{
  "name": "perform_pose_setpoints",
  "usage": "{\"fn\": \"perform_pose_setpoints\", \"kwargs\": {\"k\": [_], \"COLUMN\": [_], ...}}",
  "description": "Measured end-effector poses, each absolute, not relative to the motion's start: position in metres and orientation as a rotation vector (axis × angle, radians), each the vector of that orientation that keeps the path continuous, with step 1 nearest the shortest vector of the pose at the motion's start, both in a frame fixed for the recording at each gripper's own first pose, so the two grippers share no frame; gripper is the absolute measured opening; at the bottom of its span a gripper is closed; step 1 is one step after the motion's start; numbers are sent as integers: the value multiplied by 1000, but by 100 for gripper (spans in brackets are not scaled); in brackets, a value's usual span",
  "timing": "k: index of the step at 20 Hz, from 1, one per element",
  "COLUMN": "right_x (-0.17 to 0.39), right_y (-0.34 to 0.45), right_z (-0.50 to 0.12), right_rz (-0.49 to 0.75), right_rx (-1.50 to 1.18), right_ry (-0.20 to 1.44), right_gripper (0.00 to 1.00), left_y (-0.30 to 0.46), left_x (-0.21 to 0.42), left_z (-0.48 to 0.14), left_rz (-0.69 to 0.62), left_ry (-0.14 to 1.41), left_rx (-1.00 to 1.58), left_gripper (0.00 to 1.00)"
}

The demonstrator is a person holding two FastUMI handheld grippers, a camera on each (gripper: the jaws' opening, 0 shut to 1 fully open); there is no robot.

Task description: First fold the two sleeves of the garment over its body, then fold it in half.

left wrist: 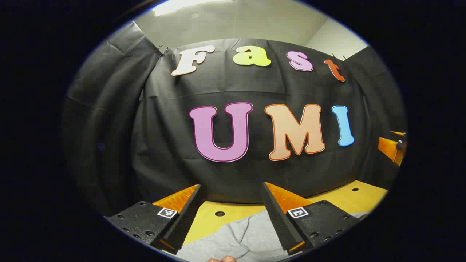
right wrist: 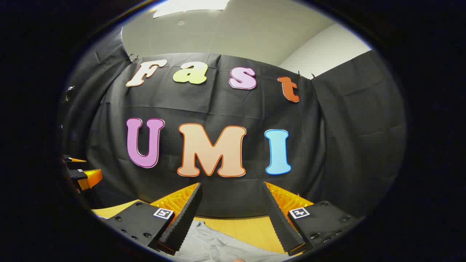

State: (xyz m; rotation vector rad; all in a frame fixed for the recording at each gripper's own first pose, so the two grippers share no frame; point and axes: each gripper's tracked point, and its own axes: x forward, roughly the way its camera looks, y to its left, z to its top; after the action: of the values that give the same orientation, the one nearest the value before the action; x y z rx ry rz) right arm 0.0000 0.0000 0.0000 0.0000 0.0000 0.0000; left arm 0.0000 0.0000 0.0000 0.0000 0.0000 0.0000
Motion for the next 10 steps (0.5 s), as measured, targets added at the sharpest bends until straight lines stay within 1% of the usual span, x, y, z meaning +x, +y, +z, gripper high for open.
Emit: {"fn": "perform_pose_setpoints", "kwargs": {"k": [1,5,6,9,10], "right_x": [0,0,0,0,-1], "right_y": [0,4,6,8,8], "right_z": [1,-1,-1,-1,-1], "right_rz": [3,20,25,33,33], "right_rx": [2,4,5,4,2], "right_ry": [-1,1,3,6,4], "right_gripper": [99,99,99,100,99], "left_y": [0,4,6,7,8], "left_x": [0,-6,-7,-9,-9], "left_z": [0,3,2,0,-1], "left_rz": [2,13,18,27,30], "left_ry": [2,1,2,6,6], "left_rx": [-1,-4,-4,-14,-17], "left_gripper": [94,94,92,94,94]}}
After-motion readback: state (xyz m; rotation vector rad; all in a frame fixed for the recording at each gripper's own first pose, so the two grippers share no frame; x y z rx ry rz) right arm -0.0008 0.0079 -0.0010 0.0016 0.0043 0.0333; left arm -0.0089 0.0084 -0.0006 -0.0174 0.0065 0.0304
